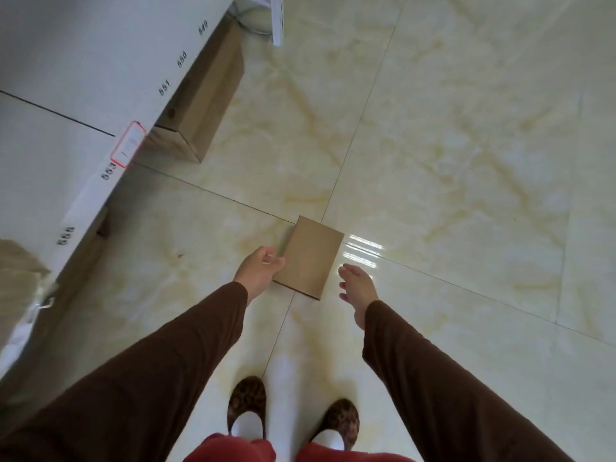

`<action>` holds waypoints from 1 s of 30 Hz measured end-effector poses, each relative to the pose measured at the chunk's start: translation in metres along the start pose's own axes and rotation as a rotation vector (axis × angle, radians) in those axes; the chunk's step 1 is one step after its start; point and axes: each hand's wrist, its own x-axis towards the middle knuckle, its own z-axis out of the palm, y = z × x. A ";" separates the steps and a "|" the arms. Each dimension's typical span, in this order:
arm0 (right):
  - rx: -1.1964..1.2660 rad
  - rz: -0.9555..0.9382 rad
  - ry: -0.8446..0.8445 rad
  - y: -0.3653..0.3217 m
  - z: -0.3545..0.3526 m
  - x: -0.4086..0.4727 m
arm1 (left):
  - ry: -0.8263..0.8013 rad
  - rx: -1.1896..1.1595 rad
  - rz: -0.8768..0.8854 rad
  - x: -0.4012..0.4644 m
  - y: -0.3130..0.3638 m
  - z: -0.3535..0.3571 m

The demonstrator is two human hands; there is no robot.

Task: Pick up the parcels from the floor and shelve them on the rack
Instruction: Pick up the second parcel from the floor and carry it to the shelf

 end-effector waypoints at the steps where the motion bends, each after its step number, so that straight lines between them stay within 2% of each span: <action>1: -0.012 0.008 0.003 0.007 0.003 0.018 | -0.005 0.023 -0.005 0.016 -0.009 0.006; 6: -0.027 0.063 0.007 0.036 0.017 0.085 | -0.044 0.060 -0.048 0.084 -0.041 0.027; 10: -0.008 0.118 -0.118 0.043 0.028 0.107 | -0.117 0.054 -0.052 0.119 -0.053 0.041; 12: 0.011 0.114 -0.155 0.042 0.029 0.109 | -0.118 0.028 -0.053 0.125 -0.054 0.045; 16: 0.043 0.021 -0.079 0.029 0.018 0.088 | -0.100 -0.035 -0.006 0.099 -0.032 0.047; 22: 0.193 -0.216 0.035 -0.038 -0.022 -0.012 | -0.084 -0.145 0.182 -0.002 0.068 0.033; 30: 0.320 -0.572 0.105 -0.190 -0.114 -0.243 | 0.002 -0.191 0.523 -0.225 0.273 0.000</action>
